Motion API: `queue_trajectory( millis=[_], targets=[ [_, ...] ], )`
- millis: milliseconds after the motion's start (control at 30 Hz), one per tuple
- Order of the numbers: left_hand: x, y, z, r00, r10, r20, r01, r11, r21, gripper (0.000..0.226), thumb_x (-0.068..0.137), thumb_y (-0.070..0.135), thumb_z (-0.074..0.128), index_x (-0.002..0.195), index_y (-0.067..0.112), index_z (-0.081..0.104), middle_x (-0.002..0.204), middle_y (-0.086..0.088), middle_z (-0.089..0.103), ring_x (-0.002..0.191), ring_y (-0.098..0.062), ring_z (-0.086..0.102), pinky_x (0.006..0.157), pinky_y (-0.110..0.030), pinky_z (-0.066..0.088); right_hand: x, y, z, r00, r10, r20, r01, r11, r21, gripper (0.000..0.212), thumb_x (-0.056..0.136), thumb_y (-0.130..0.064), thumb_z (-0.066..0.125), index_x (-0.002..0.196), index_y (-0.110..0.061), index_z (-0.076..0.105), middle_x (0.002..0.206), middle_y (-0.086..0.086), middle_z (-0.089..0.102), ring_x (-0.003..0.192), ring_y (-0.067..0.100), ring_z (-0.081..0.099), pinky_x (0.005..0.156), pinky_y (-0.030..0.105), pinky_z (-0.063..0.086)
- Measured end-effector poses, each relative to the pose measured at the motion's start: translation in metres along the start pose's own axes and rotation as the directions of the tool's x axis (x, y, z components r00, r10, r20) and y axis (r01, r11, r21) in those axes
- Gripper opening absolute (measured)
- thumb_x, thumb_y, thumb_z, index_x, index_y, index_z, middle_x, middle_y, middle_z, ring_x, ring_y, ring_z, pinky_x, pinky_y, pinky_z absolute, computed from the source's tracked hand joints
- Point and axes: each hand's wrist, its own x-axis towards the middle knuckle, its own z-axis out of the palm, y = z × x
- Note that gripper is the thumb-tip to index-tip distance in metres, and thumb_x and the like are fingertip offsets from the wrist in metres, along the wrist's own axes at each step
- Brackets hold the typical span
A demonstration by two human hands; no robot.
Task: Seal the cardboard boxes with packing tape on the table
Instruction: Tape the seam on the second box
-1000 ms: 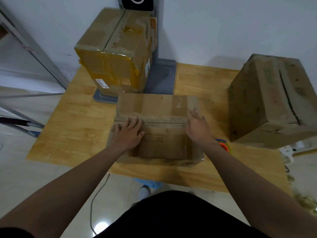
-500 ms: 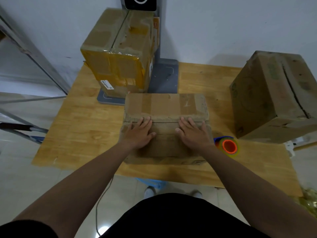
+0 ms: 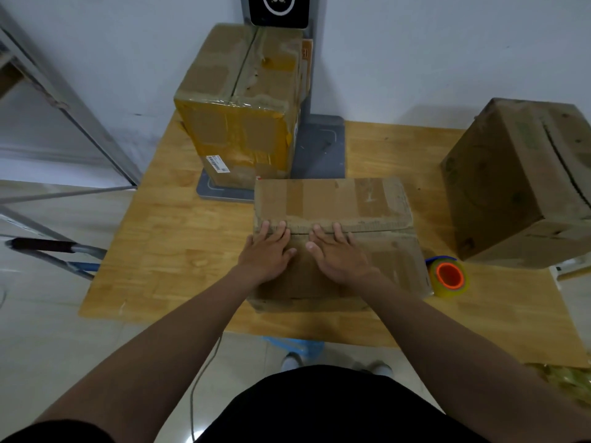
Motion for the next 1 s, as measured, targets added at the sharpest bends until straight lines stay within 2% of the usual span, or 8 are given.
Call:
queue_trajectory(
  millis=[100,200,367,467,600,700,833,1000],
  targets=[
    [0.000,-0.014,0.001,0.994,0.040,-0.103,-0.064,0.970,-0.234,0.054,0.111,0.039,0.036,0.162,0.023,0.029,0.172,0.001,-0.006,0.158,-0.023,-0.011,0.127,-0.046,0.005,0.007,-0.010,0.001,1.000,-0.013,0.004,0.013,1.000,-0.001,0.060,0.106,-0.053,0.010,0.161,-0.029,0.014,0.169,-0.012,-0.002,0.155,0.028,-0.012,0.124,0.051,-0.005],
    [-0.001,-0.022,0.007,0.974,-0.085,-0.210,-0.026,0.879,-0.477,0.059,0.105,0.026,0.056,0.160,0.018,0.034,0.172,-0.008,-0.011,0.158,-0.027,-0.008,0.128,-0.041,0.007,0.006,-0.006,0.000,1.000,-0.024,0.007,0.024,1.000,-0.013,0.059,0.106,-0.052,0.011,0.161,-0.031,0.013,0.169,-0.013,-0.002,0.155,0.027,-0.011,0.124,0.049,-0.004],
    [0.003,-0.026,0.002,0.967,-0.226,-0.120,0.089,0.736,-0.671,0.101,0.095,0.034,0.070,0.164,0.024,-0.004,0.163,-0.009,0.035,0.144,-0.034,0.041,0.111,-0.043,0.041,0.006,-0.001,-0.004,1.000,0.014,0.005,-0.014,1.000,-0.020,0.061,0.106,-0.054,0.011,0.161,-0.029,0.009,0.169,-0.012,-0.004,0.155,0.018,-0.009,0.124,0.051,-0.002],
    [0.005,-0.032,-0.002,0.967,-0.253,0.029,0.199,0.683,-0.703,0.106,0.098,0.043,0.066,0.162,0.022,-0.017,0.169,-0.005,0.024,0.147,-0.035,0.037,0.110,-0.044,0.040,0.002,0.021,-0.003,0.993,0.105,-0.057,-0.109,0.992,-0.057,0.065,0.105,-0.055,0.010,0.161,-0.025,0.005,0.169,-0.009,-0.007,0.155,0.013,-0.008,0.123,0.055,-0.003],
    [0.014,-0.047,0.001,0.939,-0.246,0.242,0.337,0.503,-0.796,0.118,0.084,0.060,0.074,0.164,0.021,-0.005,0.166,-0.007,0.028,0.144,-0.036,0.039,0.116,-0.049,0.039,-0.007,0.059,-0.004,0.942,0.299,-0.151,-0.318,0.940,-0.123,0.072,0.102,-0.059,0.003,0.161,-0.019,-0.001,0.169,0.000,-0.010,0.155,0.019,-0.009,0.121,0.059,-0.003],
    [0.021,-0.048,0.002,0.929,-0.275,0.247,0.353,0.459,-0.815,0.110,0.083,0.054,0.079,0.162,0.018,0.013,0.159,-0.007,0.039,0.141,-0.035,0.043,0.115,-0.051,0.040,-0.014,0.084,-0.010,0.865,0.458,-0.205,-0.482,0.872,-0.088,0.076,0.103,-0.060,0.008,0.161,-0.012,-0.004,0.168,0.006,-0.013,0.155,0.022,-0.011,0.122,0.059,-0.004],
    [0.020,-0.033,-0.007,0.902,-0.423,0.089,0.338,0.562,-0.755,0.074,0.081,0.040,0.084,0.143,0.017,0.049,0.140,-0.006,0.059,0.127,-0.033,0.056,0.103,-0.044,0.049,-0.020,0.113,-0.017,0.831,0.510,-0.221,-0.498,0.860,0.113,0.085,0.102,-0.061,0.026,0.159,-0.004,-0.004,0.168,0.014,-0.010,0.155,0.029,-0.005,0.123,0.056,0.008],
    [0.018,-0.009,-0.016,0.899,-0.432,-0.073,0.302,0.732,-0.611,0.083,0.087,0.022,0.078,0.152,0.022,0.026,0.136,-0.009,0.059,0.124,-0.036,0.058,0.090,-0.041,0.048,-0.011,0.143,-0.033,0.813,0.542,-0.213,-0.360,0.756,0.546,0.079,0.087,-0.041,0.076,0.146,-0.005,0.038,0.144,0.019,0.050,0.132,0.037,0.048,0.102,0.040,0.041]
  ],
)
